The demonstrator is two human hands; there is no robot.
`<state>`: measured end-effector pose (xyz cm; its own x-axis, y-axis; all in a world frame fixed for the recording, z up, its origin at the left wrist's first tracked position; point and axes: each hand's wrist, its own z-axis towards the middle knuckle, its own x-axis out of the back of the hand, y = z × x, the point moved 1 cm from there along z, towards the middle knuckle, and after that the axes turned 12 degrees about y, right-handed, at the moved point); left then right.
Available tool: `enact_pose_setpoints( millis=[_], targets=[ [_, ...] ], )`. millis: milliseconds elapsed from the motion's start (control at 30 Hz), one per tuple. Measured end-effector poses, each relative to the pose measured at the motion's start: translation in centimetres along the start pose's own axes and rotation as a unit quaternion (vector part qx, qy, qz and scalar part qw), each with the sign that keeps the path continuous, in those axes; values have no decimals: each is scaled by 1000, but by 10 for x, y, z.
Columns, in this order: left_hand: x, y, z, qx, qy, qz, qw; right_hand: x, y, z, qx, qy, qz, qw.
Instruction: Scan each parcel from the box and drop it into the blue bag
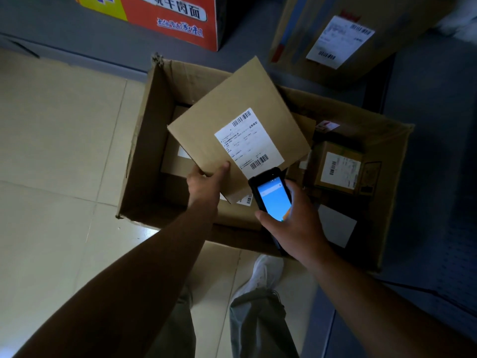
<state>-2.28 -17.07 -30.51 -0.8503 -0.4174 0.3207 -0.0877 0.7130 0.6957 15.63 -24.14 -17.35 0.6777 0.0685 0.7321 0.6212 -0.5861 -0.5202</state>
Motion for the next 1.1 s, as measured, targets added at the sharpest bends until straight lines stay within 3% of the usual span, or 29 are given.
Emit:
enact_pose_setpoints(
  millis=[333,600,833,1100],
  targets=[
    [-12,25,10,29,-55,-29,998,8,-3,12,-15,2,29,999],
    [-8,36,16,14,-138,24,990,5,0,15,-8,18,12,1000],
    [34,70,0,20,-81,51,995,19,-18,6,-41,46,-52,997],
    [89,147,-26,-58,-60,71,994,56,-66,-22,1,-6,-136,991]
  ],
)
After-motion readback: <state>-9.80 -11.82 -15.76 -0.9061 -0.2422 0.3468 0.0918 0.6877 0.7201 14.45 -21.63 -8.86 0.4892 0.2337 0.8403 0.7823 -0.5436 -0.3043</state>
